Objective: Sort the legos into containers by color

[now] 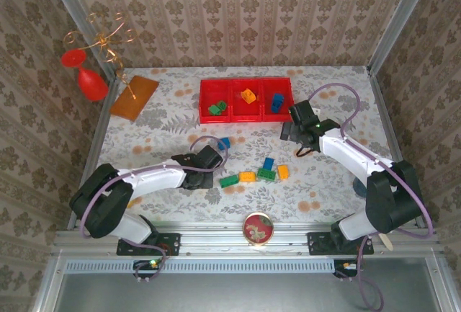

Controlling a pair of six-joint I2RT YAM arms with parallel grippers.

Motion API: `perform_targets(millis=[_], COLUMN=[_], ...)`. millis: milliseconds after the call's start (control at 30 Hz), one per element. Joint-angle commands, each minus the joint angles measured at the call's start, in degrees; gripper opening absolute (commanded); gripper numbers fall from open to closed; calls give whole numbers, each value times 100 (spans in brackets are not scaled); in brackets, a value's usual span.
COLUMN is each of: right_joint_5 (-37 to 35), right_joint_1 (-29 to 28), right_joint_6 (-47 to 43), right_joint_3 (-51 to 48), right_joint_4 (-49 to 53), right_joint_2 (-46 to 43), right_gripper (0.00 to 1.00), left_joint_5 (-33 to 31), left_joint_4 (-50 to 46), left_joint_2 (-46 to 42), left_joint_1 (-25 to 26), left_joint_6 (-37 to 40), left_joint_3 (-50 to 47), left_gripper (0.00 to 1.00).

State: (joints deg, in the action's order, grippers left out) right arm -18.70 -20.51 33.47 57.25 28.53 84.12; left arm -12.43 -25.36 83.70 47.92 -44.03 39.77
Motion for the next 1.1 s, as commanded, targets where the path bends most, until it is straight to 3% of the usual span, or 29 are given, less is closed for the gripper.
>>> perform_targets(millis=[0, 167, 633, 1067], right_joint_5=[-100, -92, -128, -130], right_joint_1=[-32, -32, -32, -32], right_joint_6=[158, 186, 333, 554], right_joint_3=[82, -17, -211, -363], right_joint_4=[161, 135, 102, 73], right_joint_2=[-24, -129, -331, -412], right_gripper=[100, 100, 100, 100], left_joint_5=[-56, -131, -694, -219], left_joint_4=[27, 12, 534, 1581], left_joint_2=[114, -32, -543, 745], left_joint_1=[-81, -91, -316, -448], left_joint_6=[96, 173, 978, 2242], left_joint_3=[31, 31, 541, 2202], left_gripper=[38, 31, 32, 32])
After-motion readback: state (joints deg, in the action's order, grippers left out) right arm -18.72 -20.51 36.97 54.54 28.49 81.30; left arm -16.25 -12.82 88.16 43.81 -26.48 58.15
